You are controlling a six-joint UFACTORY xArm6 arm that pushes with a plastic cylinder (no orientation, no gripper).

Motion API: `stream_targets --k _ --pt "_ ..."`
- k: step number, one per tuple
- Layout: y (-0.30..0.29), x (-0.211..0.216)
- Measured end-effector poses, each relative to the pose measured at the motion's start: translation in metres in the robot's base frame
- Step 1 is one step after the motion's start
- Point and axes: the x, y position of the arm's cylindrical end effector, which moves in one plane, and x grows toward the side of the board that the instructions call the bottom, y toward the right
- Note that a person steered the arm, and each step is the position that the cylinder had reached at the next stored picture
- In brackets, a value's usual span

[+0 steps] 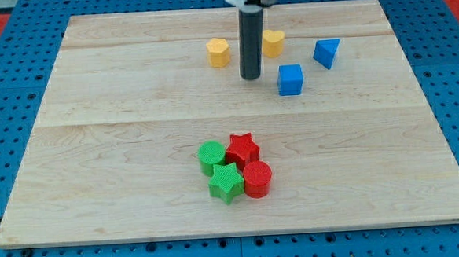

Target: Move blue cube above the red star

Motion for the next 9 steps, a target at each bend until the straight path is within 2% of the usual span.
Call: stream_targets --k 1,2,5,7,9 --pt "0.057 -0.009" --pt "0.078 0.008" --pt "0.054 0.074" --pt "0.061 0.103" --pt "0.036 0.079"
